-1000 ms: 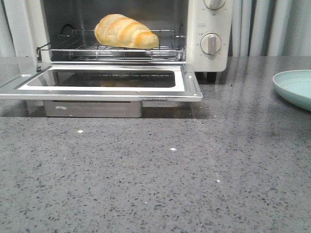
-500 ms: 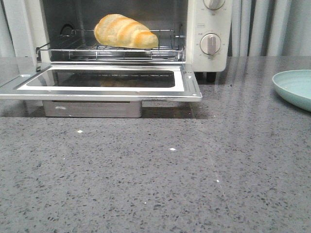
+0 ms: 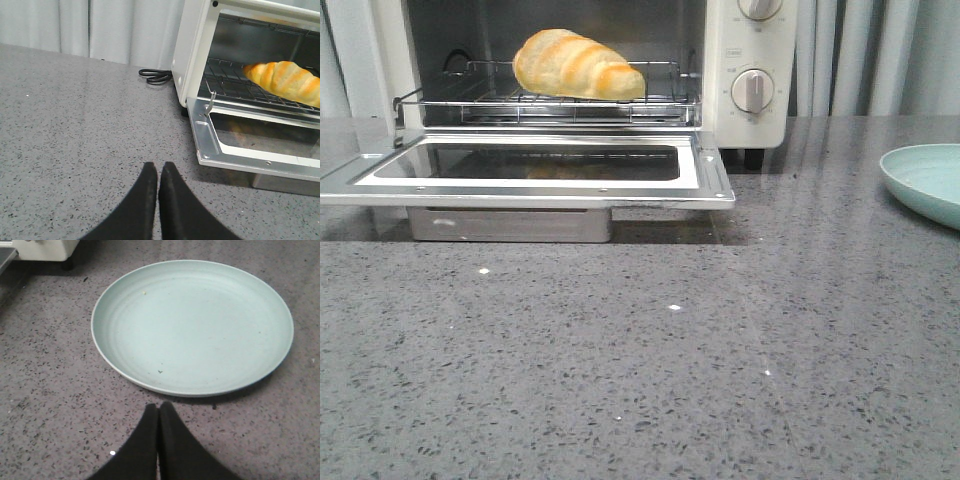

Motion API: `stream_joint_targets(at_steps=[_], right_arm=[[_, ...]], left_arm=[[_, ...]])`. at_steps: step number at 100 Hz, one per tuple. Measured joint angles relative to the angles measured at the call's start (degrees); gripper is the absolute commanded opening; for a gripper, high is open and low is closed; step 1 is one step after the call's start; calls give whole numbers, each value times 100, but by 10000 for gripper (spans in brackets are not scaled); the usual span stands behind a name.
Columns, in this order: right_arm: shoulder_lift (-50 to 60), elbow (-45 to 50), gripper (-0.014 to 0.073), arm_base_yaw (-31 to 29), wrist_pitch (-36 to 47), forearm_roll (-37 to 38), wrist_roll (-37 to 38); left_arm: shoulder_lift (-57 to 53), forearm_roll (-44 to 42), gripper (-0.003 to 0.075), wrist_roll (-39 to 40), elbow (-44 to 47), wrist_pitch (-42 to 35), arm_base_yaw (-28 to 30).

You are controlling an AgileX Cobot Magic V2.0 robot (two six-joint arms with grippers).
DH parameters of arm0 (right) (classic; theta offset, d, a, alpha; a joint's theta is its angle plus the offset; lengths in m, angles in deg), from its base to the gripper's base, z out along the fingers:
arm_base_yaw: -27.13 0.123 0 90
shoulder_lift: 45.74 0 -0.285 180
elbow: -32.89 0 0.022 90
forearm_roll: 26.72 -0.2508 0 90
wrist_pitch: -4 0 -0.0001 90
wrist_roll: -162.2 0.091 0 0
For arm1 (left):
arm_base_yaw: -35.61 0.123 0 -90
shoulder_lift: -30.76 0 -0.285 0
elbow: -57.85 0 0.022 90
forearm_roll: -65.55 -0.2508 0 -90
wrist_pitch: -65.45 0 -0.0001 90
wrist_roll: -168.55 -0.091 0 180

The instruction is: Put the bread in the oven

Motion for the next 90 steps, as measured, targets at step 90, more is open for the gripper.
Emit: stream_joint_targets(at_steps=[90], right_arm=[[2505, 1364, -75, -1531, 417, -1243, -1727]], left_arm=[[0, 0, -21, 0, 0, 0, 0]])
